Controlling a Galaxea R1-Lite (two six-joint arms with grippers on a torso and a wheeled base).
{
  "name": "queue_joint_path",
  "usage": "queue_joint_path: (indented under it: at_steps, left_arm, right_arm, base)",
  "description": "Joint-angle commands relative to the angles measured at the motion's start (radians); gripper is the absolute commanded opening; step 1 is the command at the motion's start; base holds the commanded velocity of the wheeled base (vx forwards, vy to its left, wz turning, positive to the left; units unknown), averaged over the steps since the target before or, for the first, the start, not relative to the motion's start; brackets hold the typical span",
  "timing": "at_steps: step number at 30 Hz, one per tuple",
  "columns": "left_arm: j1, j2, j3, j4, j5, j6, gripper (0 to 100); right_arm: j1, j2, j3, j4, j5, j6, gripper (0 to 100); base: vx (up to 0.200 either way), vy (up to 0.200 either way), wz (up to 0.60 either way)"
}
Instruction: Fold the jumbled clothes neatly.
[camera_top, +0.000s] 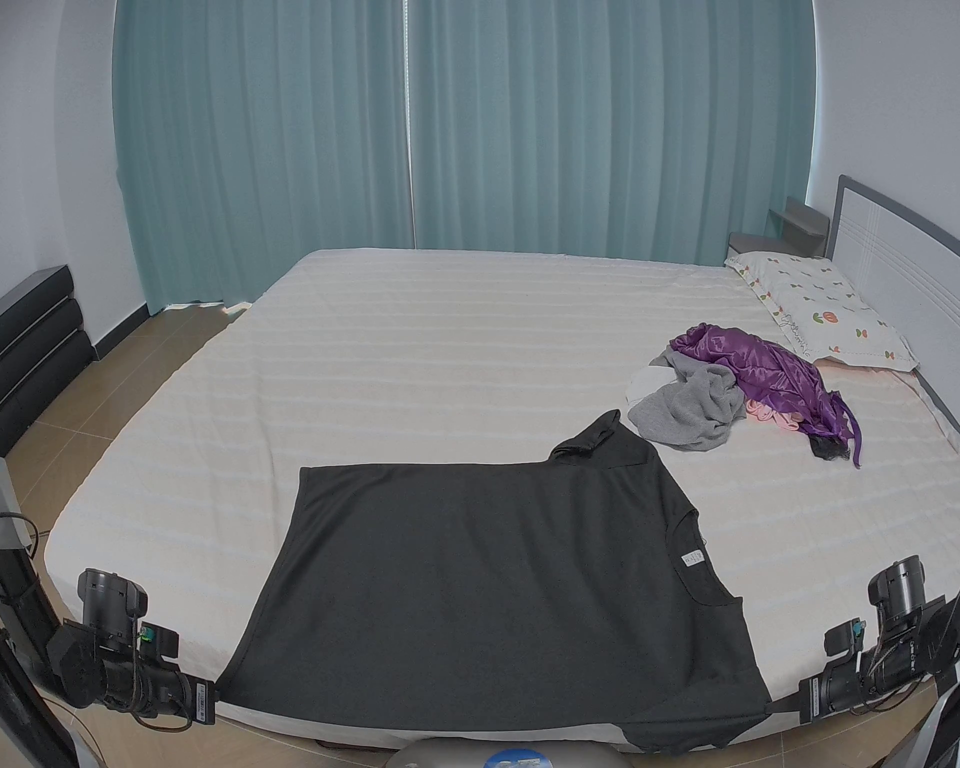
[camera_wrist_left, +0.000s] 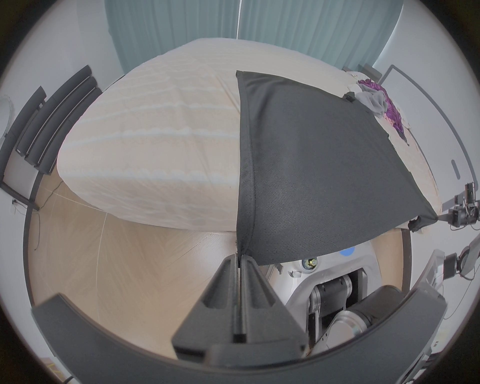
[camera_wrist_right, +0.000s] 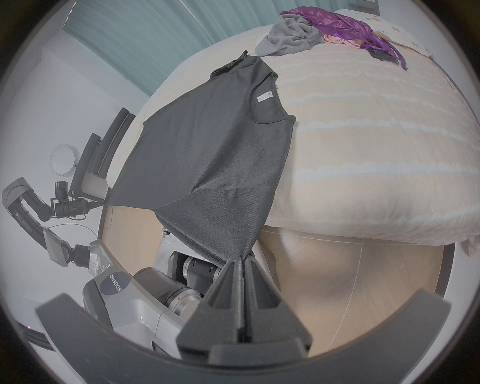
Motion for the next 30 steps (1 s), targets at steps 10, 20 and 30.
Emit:
queue_joint_path:
  at_steps: [10,20,30]
  left_arm:
    - [0.0,-0.06,-0.021,0.015,0.0,-0.009,0]
    - [-0.041,-0.082,-0.165,-0.032,0.002,-0.301,0]
    - [-0.066,-0.05,-0.281,-0.035,0.005,-0.391,0]
  right_arm:
    - [0.0,-0.102,-0.007,0.004,0.014,0.005,0]
    - [0.012,-0.098,-0.171,0.004,0.017,0.166,0]
    - [0.014,-0.023,-0.297,0.004,0.014,0.201,0]
  base:
    - [0.0,0.0,0.0]
    - [0.0,0.0,0.0]
    - [0.0,0.0,0.0]
